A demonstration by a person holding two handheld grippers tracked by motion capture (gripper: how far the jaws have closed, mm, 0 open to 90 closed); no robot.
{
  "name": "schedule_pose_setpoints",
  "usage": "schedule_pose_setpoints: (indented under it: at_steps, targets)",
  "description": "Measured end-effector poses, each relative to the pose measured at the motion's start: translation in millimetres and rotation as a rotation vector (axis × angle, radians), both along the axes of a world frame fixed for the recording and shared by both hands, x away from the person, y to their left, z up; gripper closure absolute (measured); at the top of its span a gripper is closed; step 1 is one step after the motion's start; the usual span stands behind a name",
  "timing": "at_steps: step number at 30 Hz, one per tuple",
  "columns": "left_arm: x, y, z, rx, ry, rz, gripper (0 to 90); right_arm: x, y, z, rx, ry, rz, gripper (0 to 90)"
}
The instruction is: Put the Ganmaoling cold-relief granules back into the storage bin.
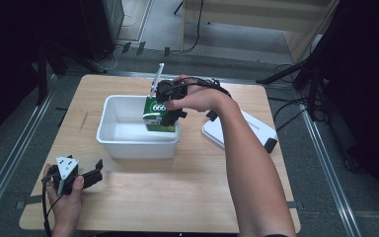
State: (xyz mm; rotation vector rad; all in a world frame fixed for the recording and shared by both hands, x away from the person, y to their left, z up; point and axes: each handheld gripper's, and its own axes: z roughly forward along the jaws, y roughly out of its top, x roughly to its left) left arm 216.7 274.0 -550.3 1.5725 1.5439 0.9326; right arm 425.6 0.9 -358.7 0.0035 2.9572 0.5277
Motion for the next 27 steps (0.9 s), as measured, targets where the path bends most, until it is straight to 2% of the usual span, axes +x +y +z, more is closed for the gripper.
schedule_pose_setpoints:
  at_steps: [27]
  targets:
    - [0.0,0.2,-0.2,-0.004,-0.002,0.001,4.1,8.8,8.8,-62.3,-0.033,-0.011,0.018,15.5]
